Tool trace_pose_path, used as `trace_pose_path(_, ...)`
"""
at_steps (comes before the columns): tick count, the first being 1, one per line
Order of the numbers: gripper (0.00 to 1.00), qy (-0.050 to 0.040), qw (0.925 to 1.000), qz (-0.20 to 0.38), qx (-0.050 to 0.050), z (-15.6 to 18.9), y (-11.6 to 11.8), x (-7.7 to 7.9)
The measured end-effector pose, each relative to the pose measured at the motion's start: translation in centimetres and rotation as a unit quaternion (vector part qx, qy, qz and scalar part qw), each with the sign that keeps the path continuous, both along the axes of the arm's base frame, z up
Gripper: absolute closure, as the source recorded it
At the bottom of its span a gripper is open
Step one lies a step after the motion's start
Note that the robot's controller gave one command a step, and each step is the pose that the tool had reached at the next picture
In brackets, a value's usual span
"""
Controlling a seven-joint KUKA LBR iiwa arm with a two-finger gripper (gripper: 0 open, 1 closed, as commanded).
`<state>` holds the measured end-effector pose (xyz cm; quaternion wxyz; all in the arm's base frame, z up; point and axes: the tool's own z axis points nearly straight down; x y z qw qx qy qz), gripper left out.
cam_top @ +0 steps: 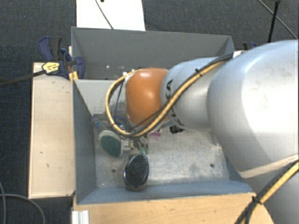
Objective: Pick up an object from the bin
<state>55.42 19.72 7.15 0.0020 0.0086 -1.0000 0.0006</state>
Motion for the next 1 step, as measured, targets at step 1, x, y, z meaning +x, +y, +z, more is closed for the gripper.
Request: trace_pose_path(1, 1.00, -0.0071, 0.9993, 0.036, 0.002, 21.54, -0.79, -0.99)
